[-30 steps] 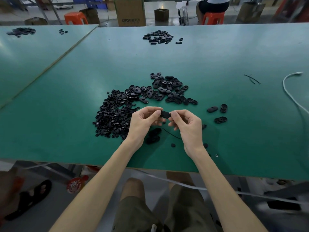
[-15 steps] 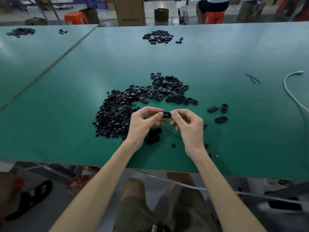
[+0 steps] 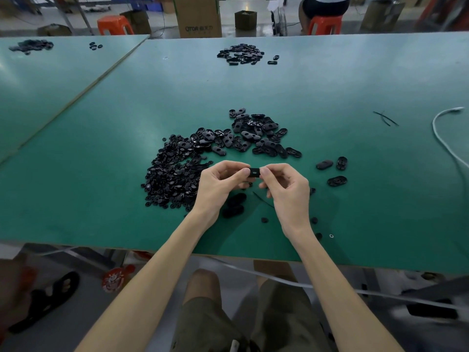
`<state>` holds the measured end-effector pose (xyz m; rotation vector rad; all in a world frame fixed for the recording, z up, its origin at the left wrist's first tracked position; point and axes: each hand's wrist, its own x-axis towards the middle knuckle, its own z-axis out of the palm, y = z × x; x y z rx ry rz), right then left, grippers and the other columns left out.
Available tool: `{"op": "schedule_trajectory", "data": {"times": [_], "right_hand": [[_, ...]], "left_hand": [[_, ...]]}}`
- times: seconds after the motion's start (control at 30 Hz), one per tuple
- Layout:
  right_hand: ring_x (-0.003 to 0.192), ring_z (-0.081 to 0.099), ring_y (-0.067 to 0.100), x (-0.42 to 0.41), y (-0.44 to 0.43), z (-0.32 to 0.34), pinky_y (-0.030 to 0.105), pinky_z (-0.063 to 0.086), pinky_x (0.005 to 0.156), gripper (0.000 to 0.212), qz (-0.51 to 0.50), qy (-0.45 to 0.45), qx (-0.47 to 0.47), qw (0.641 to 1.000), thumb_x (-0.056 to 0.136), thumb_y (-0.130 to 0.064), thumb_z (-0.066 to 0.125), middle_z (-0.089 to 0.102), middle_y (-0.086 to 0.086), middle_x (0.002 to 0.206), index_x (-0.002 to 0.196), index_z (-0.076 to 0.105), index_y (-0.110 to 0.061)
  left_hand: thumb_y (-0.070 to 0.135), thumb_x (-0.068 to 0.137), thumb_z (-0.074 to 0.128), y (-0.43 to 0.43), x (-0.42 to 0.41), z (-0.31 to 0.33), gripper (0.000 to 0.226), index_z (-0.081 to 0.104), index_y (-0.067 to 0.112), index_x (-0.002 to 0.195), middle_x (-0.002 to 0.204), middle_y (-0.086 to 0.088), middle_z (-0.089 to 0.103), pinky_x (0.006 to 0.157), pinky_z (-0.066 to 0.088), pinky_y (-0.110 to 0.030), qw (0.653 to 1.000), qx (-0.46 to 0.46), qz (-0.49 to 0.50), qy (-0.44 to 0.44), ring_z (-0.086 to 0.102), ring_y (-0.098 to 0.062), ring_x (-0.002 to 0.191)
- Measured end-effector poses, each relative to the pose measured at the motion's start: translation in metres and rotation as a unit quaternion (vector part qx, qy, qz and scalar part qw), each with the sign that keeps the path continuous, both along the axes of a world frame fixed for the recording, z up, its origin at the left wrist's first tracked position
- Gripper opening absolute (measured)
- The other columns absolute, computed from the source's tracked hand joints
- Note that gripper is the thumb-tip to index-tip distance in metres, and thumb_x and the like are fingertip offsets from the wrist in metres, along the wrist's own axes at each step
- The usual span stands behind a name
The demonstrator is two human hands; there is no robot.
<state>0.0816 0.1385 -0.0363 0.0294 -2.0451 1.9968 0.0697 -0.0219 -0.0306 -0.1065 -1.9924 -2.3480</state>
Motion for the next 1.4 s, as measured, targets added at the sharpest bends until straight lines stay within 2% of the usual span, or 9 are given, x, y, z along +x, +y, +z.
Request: {"op": "schedule_trajectory", "data": {"times": [0.17,0.3,0.47,0.7,0.97,1.27,1.4], "right_hand": [[0.071,0.072,0.013,0.000,0.001,-0.001,0.026,0.053,0.059,0.005,-0.010,-0.003,0.005,1.000,0.098,-0.019,0.073,0.076,-0.003,0.079,0.093,0.074,-0.021],[0.070,0.071,0.011,0.000,0.001,-0.001,0.027,0.054,0.060,0.008,-0.021,-0.002,0.010,1.000,0.099,-0.022,0.072,0.075,-0.003,0.077,0.092,0.072,-0.024],[0.072,0.071,0.013,0.000,-0.001,0.000,0.035,0.056,0.067,0.011,-0.020,-0.008,0.032,0.999,0.098,-0.023,0.072,0.074,-0.004,0.078,0.088,0.070,-0.025],[0.070,0.071,0.011,-0.001,-0.002,0.000,0.031,0.053,0.067,0.007,-0.021,-0.011,0.035,0.999,0.098,-0.021,0.072,0.075,-0.005,0.079,0.091,0.072,-0.022],[0.067,0.067,0.009,-0.003,-0.001,-0.004,0.025,0.049,0.064,0.004,0.007,-0.030,0.013,0.999,0.096,-0.021,0.075,0.074,-0.005,0.076,0.093,0.074,-0.018],[0.067,0.067,0.008,-0.005,-0.002,-0.005,0.026,0.050,0.065,0.006,0.001,-0.040,0.010,0.999,0.096,-0.021,0.075,0.074,-0.007,0.079,0.092,0.071,-0.020],[0.065,0.067,0.006,-0.005,-0.002,-0.006,0.028,0.051,0.064,0.007,-0.002,-0.048,0.029,0.998,0.098,-0.024,0.074,0.074,-0.005,0.080,0.093,0.071,-0.019]], "left_hand": [[0.010,0.086,0.081,-0.001,0.001,0.002,0.020,0.075,0.002,0.103,0.093,-0.009,0.078,0.071,0.058,-0.022,0.999,0.004,-0.032,-0.010,0.076,-0.020,0.079],[0.011,0.085,0.081,-0.002,0.000,0.002,0.023,0.075,0.004,0.105,0.098,-0.013,0.077,0.073,0.058,-0.024,0.999,-0.007,-0.038,-0.011,0.075,-0.021,0.078],[0.004,0.087,0.079,-0.005,-0.001,0.000,0.018,0.075,0.008,0.104,0.096,-0.010,0.078,0.071,0.058,-0.021,0.999,0.004,-0.040,-0.018,0.076,-0.023,0.077],[0.002,0.084,0.081,-0.004,-0.003,-0.004,0.021,0.076,0.008,0.104,0.091,-0.008,0.078,0.073,0.058,-0.024,0.998,-0.014,-0.053,-0.018,0.075,-0.021,0.076],[0.004,0.083,0.083,-0.006,-0.004,-0.008,0.021,0.077,0.008,0.103,0.097,-0.012,0.077,0.076,0.059,-0.026,0.998,-0.019,-0.062,-0.006,0.074,-0.020,0.085],[-0.001,0.083,0.081,-0.005,-0.003,-0.005,0.017,0.074,0.005,0.098,0.090,-0.011,0.077,0.074,0.058,-0.024,0.998,-0.018,-0.060,-0.013,0.072,-0.017,0.078],[-0.001,0.084,0.081,-0.004,-0.003,-0.005,0.018,0.073,0.001,0.100,0.090,-0.008,0.078,0.072,0.058,-0.023,0.998,-0.011,-0.053,-0.020,0.074,-0.015,0.080]]}}
